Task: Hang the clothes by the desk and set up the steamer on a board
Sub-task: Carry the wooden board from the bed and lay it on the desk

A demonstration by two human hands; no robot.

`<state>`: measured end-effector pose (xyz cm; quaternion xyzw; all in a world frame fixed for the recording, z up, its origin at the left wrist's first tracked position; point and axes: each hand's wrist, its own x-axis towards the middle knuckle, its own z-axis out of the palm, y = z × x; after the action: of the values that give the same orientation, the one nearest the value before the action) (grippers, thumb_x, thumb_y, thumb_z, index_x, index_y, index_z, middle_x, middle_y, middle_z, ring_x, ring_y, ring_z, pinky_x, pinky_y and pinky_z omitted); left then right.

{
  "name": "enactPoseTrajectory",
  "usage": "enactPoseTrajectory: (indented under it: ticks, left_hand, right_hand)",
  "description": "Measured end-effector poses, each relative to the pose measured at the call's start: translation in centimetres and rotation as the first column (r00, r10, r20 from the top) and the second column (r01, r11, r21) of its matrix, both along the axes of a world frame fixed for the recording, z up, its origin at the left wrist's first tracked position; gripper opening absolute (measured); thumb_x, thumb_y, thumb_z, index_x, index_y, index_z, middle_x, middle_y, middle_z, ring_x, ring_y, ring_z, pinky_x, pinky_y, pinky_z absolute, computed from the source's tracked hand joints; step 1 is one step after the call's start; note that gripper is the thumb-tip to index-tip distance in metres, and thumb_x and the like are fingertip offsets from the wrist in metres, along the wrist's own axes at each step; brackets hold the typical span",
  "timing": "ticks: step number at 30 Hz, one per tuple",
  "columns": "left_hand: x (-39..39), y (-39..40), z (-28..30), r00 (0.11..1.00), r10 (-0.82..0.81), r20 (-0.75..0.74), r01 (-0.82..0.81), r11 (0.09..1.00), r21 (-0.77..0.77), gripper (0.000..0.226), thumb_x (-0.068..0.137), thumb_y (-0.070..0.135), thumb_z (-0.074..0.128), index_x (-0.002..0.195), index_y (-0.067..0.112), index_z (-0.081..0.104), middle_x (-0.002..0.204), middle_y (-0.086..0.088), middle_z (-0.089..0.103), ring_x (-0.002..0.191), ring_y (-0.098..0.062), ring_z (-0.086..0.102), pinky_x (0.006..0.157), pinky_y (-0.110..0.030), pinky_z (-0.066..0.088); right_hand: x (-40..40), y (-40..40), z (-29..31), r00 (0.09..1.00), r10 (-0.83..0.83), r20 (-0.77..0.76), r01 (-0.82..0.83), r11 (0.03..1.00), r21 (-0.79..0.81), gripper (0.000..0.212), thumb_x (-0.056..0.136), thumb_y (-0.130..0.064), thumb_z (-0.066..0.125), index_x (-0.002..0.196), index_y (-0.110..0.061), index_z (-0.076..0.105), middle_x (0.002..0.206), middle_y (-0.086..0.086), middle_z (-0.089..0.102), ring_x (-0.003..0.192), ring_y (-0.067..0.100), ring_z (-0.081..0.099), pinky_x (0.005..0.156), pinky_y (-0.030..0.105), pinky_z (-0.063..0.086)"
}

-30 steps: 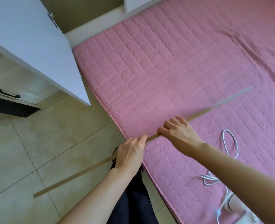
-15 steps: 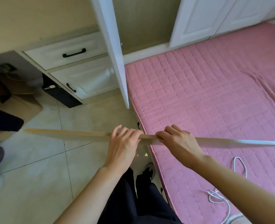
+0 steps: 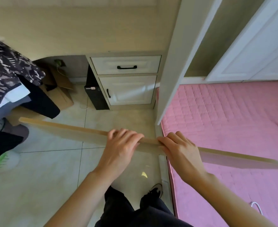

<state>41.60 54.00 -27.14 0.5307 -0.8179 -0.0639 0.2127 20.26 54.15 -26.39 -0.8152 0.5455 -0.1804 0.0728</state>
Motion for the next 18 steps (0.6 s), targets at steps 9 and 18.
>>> enactPoseTrajectory:
  ticks: [9,18]
  left_hand:
    - [13.3,-0.2,2.3,0.997,0.07,0.025,-0.071,0.996,0.048,0.018,0.091,0.022,0.058,0.107,0.021,0.066,0.099,0.013,0.063,0.094,-0.014,0.055,0.087,-0.033,0.029]
    - [24.9,-3.0,4.1,0.994,0.109,0.018,-0.111,0.989,0.103,0.028,0.096,0.034,0.038,0.106,0.027,0.063,0.098,0.018,0.061,0.096,-0.01,0.054,0.089,-0.029,0.024]
  right_hand:
    - [13.0,-2.0,2.1,0.995,0.096,0.025,-0.095,0.995,-0.012,0.015,0.09,-0.027,0.058,0.102,-0.023,0.067,0.082,-0.008,0.059,0.072,0.017,0.053,0.054,0.032,0.049]
    - [24.4,-5.2,3.5,0.987,0.153,0.058,-0.153,0.988,0.002,0.015,0.09,-0.023,0.063,0.105,-0.023,0.067,0.085,-0.007,0.062,0.073,0.017,0.056,0.05,0.029,0.048]
